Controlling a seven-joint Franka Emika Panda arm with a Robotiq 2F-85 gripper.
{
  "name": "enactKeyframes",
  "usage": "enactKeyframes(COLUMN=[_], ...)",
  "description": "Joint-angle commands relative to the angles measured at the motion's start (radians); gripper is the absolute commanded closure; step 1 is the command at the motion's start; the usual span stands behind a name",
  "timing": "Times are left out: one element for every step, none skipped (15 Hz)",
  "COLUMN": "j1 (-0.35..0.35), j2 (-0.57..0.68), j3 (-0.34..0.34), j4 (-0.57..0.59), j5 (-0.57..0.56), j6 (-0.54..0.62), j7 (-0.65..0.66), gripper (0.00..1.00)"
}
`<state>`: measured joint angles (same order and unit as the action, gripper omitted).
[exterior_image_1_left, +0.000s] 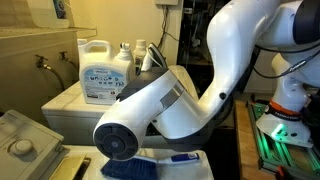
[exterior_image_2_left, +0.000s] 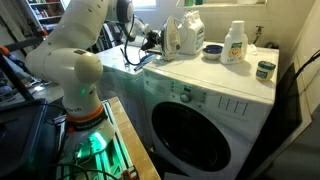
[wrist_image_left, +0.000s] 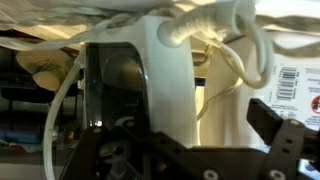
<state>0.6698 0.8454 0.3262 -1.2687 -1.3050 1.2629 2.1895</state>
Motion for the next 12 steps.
enactKeyframes(j1=[-0.044, -0.054, -0.059, -0.064, -0.067, -0.033, -0.033, -0.03, -0.029, -0.029, -0.028, -0.028], j2=[-0.045, -0.048, -0.051, -0.053, -0.054, -0.062, -0.066, -0.069, -0.074, -0.08, -0.086, -0.092], j3=[0.045, 0.055, 0.061, 0.066, 0.068, 0.015, 0.012, 0.004, -0.002, -0.004, -0.007, -0.01], j4=[-0.065, -0.074, -0.084, -0.092, -0.097, -0.096, -0.1, -0.101, -0.102, -0.102, -0.101, -0.101], j5=[0.066, 0.082, 0.094, 0.107, 0.116, 0.156, 0.172, 0.185, 0.198, 0.209, 0.218, 0.226], j6=[0.052, 0.054, 0.045, 0.034, 0.024, 0.04, 0.04, 0.04, 0.044, 0.054, 0.064, 0.076], j7=[-0.009, -0.03, -0.054, -0.068, -0.079, -0.1, -0.112, -0.12, -0.125, -0.127, -0.124, -0.124], gripper=[0.0, 0.0, 0.0, 0.0, 0.0, 0.0, 0.0, 0.0, 0.0, 0.0, 0.0, 0.0])
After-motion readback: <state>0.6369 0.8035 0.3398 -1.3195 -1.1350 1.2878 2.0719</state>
